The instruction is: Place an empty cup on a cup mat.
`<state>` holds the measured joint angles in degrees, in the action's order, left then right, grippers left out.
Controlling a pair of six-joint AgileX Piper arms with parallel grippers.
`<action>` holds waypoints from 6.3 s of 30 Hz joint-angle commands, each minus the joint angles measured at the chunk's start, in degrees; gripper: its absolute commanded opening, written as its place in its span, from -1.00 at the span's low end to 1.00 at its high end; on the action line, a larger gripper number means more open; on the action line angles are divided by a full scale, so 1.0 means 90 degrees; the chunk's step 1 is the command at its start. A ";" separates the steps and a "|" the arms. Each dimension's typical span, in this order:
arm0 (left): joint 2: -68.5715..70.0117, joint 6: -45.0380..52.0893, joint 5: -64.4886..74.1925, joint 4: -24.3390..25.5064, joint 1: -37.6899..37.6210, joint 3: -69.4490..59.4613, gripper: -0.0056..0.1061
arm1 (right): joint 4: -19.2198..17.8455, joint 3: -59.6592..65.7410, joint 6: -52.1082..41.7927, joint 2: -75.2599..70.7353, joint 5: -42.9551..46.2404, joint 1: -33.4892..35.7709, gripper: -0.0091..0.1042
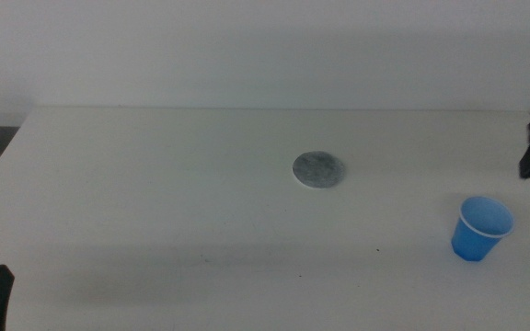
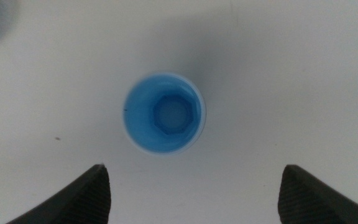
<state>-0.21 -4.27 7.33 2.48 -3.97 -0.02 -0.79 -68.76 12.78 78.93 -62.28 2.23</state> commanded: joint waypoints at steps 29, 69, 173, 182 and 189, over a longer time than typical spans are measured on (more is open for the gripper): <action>0.0023 -0.0018 -0.0079 0.0010 -0.0007 0.0003 0.78 | 0.0088 -0.0051 -0.0070 0.3049 0.1427 -0.0182 -0.43; 0.0023 -0.0018 -0.0079 0.0010 -0.0007 0.0003 0.78 | 0.0446 -0.6856 -0.0258 0.6275 -0.0853 0.2051 -0.88; 0.0023 -0.0018 -0.0079 0.0010 -0.0007 0.0003 0.78 | -0.0676 0.1043 -0.0424 -0.3989 0.0632 0.1144 0.80; 0.0023 -0.0018 -0.0079 0.0010 -0.0007 0.0003 0.78 | -0.0576 0.1092 -0.0426 -0.4293 0.1331 0.1144 0.80; 0.0023 -0.0018 -0.0079 0.0010 -0.0007 0.0003 0.78 | -0.0774 0.1271 -0.0426 -0.4622 0.1498 0.1144 0.80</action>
<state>-0.21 -4.27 7.33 2.48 -3.97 -0.02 -6.11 -57.95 8.96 38.89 -50.15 12.90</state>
